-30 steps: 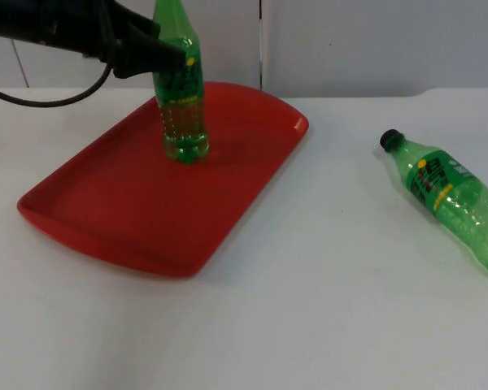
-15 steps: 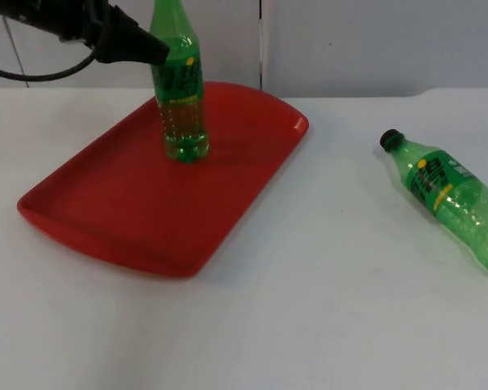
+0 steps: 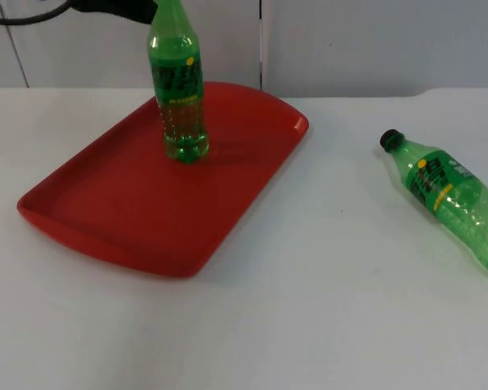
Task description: Place the bottle upright on the tray.
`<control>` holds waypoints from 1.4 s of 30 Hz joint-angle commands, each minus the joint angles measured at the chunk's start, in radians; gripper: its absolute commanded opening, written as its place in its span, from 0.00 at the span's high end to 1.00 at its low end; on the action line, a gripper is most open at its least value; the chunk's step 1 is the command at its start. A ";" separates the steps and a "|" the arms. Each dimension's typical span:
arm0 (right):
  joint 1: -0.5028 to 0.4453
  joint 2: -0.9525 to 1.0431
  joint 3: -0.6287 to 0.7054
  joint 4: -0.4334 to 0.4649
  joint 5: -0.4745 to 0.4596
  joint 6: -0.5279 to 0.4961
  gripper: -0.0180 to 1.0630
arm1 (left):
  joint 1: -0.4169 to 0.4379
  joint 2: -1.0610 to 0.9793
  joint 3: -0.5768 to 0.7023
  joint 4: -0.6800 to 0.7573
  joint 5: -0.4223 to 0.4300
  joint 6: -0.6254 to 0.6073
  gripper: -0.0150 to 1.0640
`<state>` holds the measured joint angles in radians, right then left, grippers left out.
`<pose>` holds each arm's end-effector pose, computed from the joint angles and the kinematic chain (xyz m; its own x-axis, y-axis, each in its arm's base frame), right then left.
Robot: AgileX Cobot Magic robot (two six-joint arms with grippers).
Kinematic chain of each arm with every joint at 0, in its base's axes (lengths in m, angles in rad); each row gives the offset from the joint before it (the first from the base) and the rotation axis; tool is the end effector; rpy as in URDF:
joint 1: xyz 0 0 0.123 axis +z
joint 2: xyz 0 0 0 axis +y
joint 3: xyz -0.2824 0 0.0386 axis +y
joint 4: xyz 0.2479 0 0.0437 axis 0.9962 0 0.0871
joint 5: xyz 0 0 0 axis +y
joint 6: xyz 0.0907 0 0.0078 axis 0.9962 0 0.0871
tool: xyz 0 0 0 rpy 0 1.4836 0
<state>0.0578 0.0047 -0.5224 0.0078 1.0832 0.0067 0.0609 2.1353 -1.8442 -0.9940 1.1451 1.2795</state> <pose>-0.0077 0.0002 0.2816 -0.4601 -0.0163 -0.8877 -0.0591 0.9982 0.0124 0.4646 -0.0413 0.2598 -0.4568 0.3959 -0.7966 0.8180 0.5390 -0.2011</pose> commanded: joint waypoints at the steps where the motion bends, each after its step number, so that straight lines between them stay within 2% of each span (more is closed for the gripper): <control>1: -0.006 -0.005 0.006 0.003 -0.006 0.001 0.02 | -0.001 -0.046 -0.004 0.007 0.034 -0.075 0.08; 4: -0.006 -0.005 0.006 0.003 -0.006 0.001 0.02 | -0.001 -0.106 -0.004 0.016 0.038 -0.135 0.08; 12: -0.006 -0.005 0.006 0.003 -0.006 0.001 0.02 | -0.001 -0.288 -0.004 0.096 0.049 -0.194 0.08; 19: -0.006 -0.005 0.006 0.003 -0.006 0.001 0.02 | -0.001 -0.413 -0.004 0.097 0.076 -0.197 0.08; 27: -0.006 -0.005 0.006 0.003 -0.006 0.001 0.02 | -0.001 -0.432 -0.004 0.107 0.076 -0.197 0.08; 32: -0.006 -0.005 0.006 0.003 -0.006 0.001 0.02 | -0.001 -0.426 -0.004 0.040 0.076 -0.208 0.08; 33: -0.006 -0.005 0.006 0.003 -0.006 0.001 0.02 | -0.001 -0.428 -0.004 0.037 0.069 -0.245 0.08; 35: -0.006 -0.005 0.006 0.003 -0.006 0.001 0.02 | -0.001 -0.439 -0.004 0.066 -0.027 -0.375 0.08; 37: -0.006 -0.005 0.006 0.003 -0.006 0.001 0.02 | -0.001 -0.453 -0.004 0.154 -0.111 -0.520 0.08; 39: -0.006 -0.005 0.006 0.003 -0.006 0.001 0.02 | -0.001 -0.459 -0.004 0.184 -0.134 -0.561 0.08; 40: -0.006 -0.005 0.006 0.003 -0.006 0.001 0.02 | -0.001 -0.473 -0.004 0.266 -0.188 -0.689 0.08; 42: -0.006 -0.005 0.006 0.003 -0.006 0.001 0.02 | -0.001 -0.493 -0.004 0.408 -0.217 -0.806 0.08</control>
<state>0.0578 0.0047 -0.5224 0.0078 1.0832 0.0067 0.0609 1.6744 -1.8442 -0.7309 0.9791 0.6293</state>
